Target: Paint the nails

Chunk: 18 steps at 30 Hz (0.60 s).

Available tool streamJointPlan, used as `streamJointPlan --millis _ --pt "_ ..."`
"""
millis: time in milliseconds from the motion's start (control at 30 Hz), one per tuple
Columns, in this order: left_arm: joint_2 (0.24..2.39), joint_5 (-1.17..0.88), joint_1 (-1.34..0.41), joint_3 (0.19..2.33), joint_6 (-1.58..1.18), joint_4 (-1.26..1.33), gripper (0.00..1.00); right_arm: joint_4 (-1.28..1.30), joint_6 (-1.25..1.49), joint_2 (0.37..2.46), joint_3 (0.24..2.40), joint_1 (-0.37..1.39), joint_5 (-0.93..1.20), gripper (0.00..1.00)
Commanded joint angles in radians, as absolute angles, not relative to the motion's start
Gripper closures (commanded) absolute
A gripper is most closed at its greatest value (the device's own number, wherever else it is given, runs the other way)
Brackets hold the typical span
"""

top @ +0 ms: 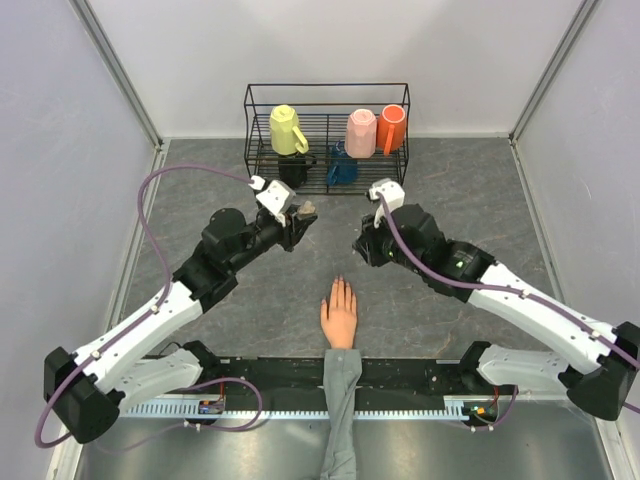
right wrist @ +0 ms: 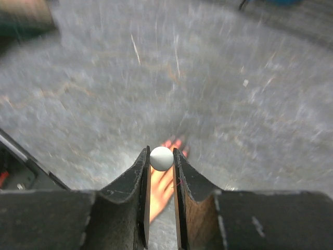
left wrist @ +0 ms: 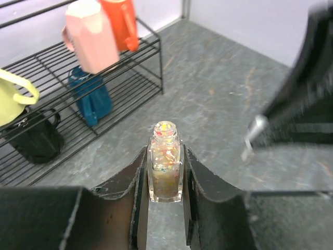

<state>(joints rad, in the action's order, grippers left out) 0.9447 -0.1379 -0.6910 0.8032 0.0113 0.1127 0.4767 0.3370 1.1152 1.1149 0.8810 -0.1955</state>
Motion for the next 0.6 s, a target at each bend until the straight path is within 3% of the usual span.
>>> streamJointPlan --millis 0,167,567 --pt "1.0 -0.028 -0.678 0.89 0.074 0.308 0.98 0.259 0.359 1.089 0.97 0.854 -0.057 1.0" --pt "1.057 0.042 -0.675 0.937 0.009 0.272 0.98 0.189 0.364 1.106 0.845 0.851 -0.043 1.0" --pt "1.13 0.083 -0.675 1.089 -0.018 0.097 0.98 0.112 0.339 1.295 0.822 0.816 0.03 1.0"
